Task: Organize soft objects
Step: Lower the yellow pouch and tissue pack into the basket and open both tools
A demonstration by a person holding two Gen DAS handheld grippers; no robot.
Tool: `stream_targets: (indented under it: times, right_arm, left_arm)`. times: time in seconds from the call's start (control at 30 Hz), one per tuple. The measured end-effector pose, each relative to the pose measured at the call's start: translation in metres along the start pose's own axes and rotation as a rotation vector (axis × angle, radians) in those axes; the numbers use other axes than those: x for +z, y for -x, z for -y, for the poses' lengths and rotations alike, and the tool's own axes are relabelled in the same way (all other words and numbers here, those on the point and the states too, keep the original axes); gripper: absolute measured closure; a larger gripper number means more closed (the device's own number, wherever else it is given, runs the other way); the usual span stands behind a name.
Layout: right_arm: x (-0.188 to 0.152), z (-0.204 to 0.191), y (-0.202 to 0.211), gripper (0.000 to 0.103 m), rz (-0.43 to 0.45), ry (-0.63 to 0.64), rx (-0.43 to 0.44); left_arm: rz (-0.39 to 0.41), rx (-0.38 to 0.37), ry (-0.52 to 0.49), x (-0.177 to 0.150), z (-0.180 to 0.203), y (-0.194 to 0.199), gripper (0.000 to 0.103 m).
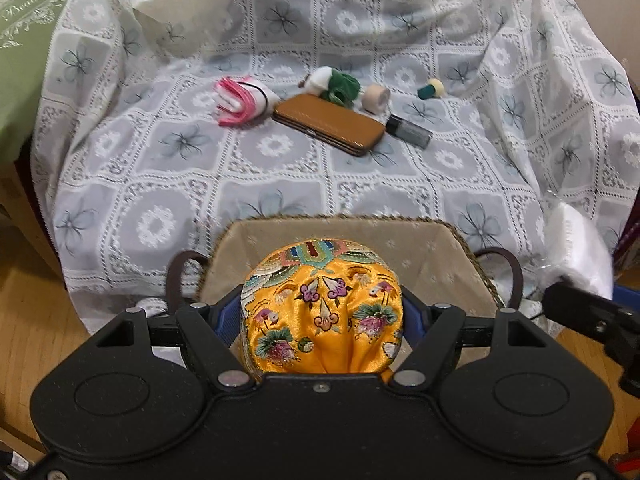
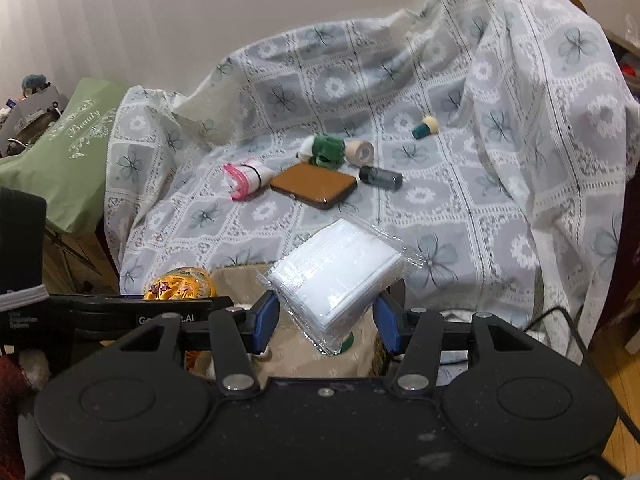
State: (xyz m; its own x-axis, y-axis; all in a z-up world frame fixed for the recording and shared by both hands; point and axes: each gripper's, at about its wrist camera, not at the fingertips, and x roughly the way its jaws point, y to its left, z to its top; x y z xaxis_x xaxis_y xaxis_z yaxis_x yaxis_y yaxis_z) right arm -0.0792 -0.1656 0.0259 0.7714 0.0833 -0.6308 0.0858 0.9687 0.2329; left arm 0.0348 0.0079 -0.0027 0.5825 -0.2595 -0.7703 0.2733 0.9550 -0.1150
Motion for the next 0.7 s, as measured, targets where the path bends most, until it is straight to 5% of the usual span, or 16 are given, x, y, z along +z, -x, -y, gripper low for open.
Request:
stream_targets:
  times: [0.3,0.7]
  right_arm:
    - [-0.006,0.0,-0.004,0.052,-0.026,0.0,-0.019]
    - [-0.005,-0.001,-0.01,0.052,-0.053,0.005,-0.017]
  left_arm:
    - [-0.035,0.008,0.005,-0.007,0.003,-0.01,0.032]
    - [0.014,0.076,0.041,-0.009,-0.003,0.001,0.021]
